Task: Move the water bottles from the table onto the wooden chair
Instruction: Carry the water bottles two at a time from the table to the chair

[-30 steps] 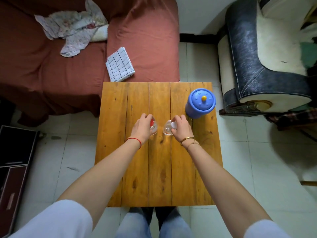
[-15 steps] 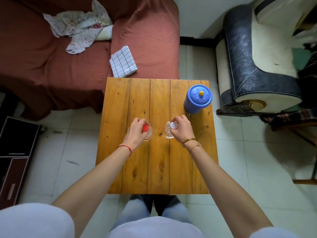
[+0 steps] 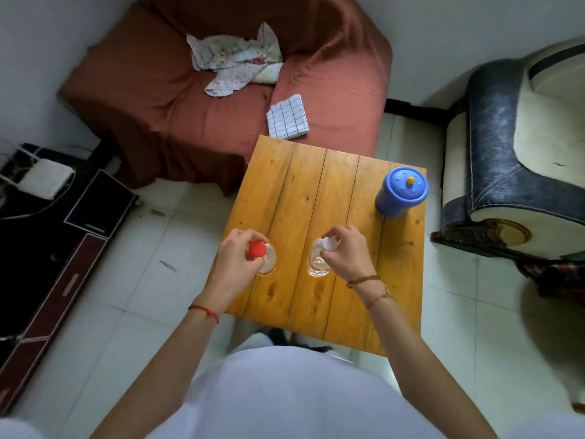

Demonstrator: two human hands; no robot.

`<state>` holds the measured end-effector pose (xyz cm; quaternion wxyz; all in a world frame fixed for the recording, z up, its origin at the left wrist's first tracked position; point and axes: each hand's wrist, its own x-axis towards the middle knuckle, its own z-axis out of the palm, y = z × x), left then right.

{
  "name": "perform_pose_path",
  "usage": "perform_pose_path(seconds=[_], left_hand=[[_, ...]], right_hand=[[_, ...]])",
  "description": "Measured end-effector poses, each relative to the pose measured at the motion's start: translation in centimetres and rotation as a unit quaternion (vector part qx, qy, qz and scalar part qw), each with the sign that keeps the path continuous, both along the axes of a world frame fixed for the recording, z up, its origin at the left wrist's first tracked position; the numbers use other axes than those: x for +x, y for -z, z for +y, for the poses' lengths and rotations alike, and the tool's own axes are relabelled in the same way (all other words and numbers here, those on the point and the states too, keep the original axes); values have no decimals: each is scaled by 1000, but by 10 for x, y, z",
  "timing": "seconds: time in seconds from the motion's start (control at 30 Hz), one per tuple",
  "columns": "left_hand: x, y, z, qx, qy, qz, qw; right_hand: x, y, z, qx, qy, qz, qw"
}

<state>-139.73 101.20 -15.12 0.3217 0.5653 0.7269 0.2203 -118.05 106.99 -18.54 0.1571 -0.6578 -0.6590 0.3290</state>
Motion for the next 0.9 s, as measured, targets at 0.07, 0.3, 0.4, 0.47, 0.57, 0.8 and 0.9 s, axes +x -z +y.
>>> perform_pose_path(seconds=[0.07,0.3,0.4,0.47,0.57,0.8,0.9], left_hand=[[-7,-7,-21,4,-16,1,1000],[-18,-29,-97,39,-109,-1,993],[-18,-35,-132,40,-160,-2,986],[-18,-38,-155,41,-201,-12,979],[-18,-41,-191,33,-262,-24,964],[-26,-49,-281,40,-391,-9,920],[-34,-53,-325,54,-434,3,899]], right_hand=[[-6,-7,-12,2,-25,1,1000],[-28,-27,-49,25,-147,2,989],[-40,-34,-63,33,-202,-2,979],[-51,-38,-73,37,-236,-3,971],[-70,-43,-91,42,-297,2,954],[-127,-53,-148,52,-427,6,903],[-158,-59,-181,54,-471,3,880]])
